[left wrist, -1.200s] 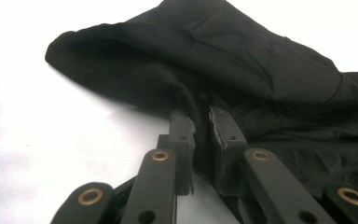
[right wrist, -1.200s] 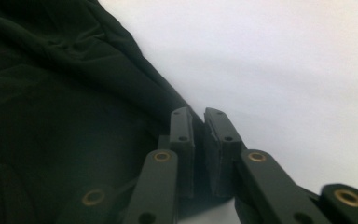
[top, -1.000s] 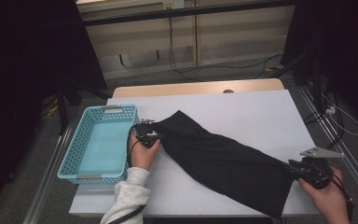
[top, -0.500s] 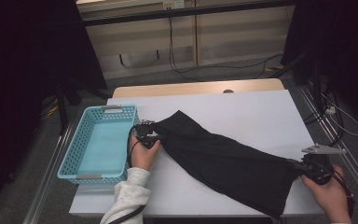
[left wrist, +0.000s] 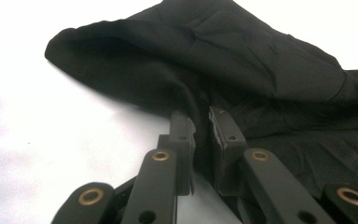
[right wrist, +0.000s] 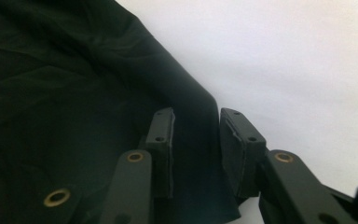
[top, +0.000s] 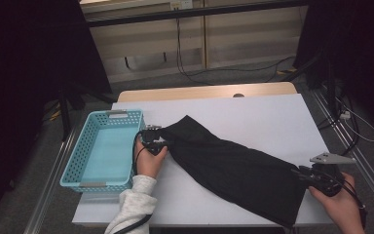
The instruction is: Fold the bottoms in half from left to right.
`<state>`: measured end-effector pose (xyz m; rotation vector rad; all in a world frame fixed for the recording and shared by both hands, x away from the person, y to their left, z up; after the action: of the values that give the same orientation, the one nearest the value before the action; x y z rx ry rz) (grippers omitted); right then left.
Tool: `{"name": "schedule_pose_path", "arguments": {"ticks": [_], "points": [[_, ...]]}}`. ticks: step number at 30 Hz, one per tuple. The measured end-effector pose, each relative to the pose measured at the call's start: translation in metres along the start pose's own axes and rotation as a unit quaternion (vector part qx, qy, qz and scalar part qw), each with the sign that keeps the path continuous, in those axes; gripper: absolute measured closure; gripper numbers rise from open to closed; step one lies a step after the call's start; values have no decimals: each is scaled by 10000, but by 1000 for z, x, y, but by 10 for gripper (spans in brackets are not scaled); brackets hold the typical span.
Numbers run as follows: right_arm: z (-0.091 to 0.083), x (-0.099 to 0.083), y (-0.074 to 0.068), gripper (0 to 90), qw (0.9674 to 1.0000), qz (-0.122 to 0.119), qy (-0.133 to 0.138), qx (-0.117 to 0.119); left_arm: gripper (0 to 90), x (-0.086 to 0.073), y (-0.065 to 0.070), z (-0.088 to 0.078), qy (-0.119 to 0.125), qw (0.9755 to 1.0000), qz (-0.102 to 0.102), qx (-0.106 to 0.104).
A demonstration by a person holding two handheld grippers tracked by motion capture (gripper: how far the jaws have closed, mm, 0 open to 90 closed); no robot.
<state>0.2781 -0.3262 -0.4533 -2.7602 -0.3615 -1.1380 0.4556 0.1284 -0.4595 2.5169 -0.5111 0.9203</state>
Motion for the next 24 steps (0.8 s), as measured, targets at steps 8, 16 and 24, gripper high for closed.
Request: {"name": "schedule_pose_path", "arguments": {"ticks": [8, 16, 24], "points": [[-13, -4, -3, 651, 9999, 66, 59, -102, 802, 0, 1, 0, 1, 10000, 26, 21], [-20, -20, -15, 743, 9997, -71, -217, 118, 802, 0, 2, 0, 8, 10000, 20, 36], [-9, -24, -22, 888, 9983, -266, -423, 293, 802, -1, 2, 3, -49, 9999, 66, 58]]}}
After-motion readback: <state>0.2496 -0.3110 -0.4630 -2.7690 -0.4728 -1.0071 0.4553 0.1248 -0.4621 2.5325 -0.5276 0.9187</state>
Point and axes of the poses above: each handheld gripper's, and its own axes: z roughly forward along the jaws, x roughly out of its top, y roughly to its right, the point moved 2 cm from there along z, roughly forward along the jaws, and after that the axes turned 1 degree about z, right-handed, at the moved point
